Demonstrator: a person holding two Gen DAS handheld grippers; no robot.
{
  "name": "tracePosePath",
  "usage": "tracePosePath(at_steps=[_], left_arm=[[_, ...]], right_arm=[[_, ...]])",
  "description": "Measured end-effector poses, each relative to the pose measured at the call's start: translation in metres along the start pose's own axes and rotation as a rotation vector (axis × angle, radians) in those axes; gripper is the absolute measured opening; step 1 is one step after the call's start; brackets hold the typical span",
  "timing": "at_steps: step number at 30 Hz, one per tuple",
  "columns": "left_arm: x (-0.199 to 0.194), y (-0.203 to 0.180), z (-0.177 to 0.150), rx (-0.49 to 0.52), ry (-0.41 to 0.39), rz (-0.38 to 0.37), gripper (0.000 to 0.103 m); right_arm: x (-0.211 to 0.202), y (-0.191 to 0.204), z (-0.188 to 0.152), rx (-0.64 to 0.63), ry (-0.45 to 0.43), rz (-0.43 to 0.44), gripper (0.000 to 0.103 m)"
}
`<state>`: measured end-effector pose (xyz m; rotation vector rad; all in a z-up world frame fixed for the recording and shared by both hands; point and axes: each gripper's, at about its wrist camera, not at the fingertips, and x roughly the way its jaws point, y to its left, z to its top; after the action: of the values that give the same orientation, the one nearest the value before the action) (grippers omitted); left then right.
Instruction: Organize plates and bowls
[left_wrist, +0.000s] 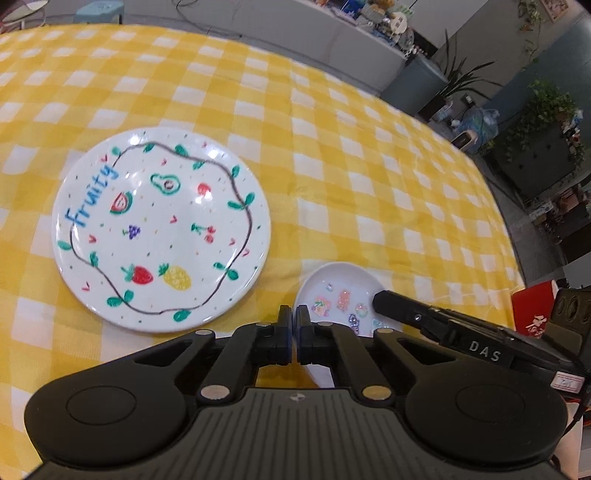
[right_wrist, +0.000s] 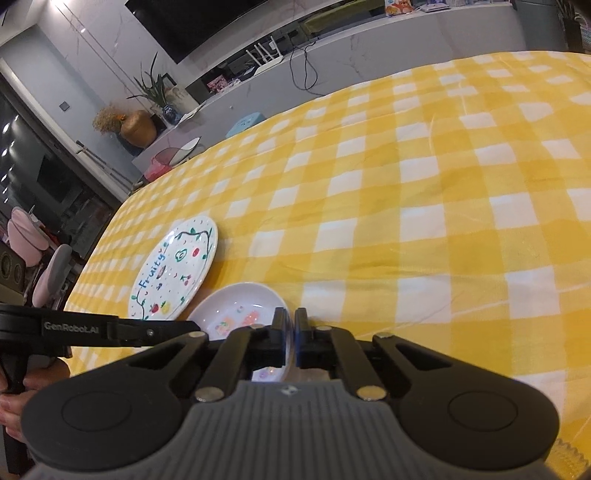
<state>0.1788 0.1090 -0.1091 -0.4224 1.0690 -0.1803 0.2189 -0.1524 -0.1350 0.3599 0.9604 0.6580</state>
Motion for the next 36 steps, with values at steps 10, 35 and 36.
tracePosePath(at_steps=[10, 35, 36], left_arm=[[-0.022, -0.018, 0.003, 0.058, -0.114, -0.035, 0.002], [-0.025, -0.044, 0.007, 0.015, -0.031, -0.138, 0.005], [-0.021, -0.041, 0.006, 0.010, -0.018, -0.125, 0.005]], right_arm=[[-0.026, 0.007, 0.009, -0.028, -0.106, 0.023, 0.001], [-0.068, 0.000, -0.002, 0.054, -0.113, -0.053, 0.001], [-0.061, -0.002, -0.003, 0.067, -0.096, -0.057, 0.001]])
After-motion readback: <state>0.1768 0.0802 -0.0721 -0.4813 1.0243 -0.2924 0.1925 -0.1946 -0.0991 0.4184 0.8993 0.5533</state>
